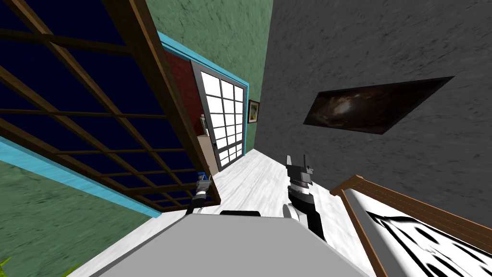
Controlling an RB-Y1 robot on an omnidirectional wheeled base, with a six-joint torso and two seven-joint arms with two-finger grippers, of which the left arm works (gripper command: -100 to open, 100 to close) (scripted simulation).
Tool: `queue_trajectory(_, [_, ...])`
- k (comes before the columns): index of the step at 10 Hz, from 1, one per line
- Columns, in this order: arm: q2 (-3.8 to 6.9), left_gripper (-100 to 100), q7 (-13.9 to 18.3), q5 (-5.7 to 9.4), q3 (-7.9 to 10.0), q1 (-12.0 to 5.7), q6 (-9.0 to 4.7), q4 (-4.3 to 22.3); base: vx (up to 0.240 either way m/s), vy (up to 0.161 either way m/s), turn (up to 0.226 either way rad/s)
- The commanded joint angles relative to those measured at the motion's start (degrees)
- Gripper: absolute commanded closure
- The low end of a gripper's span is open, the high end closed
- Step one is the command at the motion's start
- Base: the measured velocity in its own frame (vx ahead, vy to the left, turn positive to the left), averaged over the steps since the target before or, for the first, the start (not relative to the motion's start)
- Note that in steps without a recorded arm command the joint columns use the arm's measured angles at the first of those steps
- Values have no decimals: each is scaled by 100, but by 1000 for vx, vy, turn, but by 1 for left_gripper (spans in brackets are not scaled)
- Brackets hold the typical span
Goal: Pull the door open
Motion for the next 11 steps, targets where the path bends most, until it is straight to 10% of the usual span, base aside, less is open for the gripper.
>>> queue_trajectory(1, [76,-100,182,74,40,27,-46,70,-69,28,-61])
queue_trajectory(11, [87,-100,1667,640,-324,-62,-41,-95,-98,39,-92])
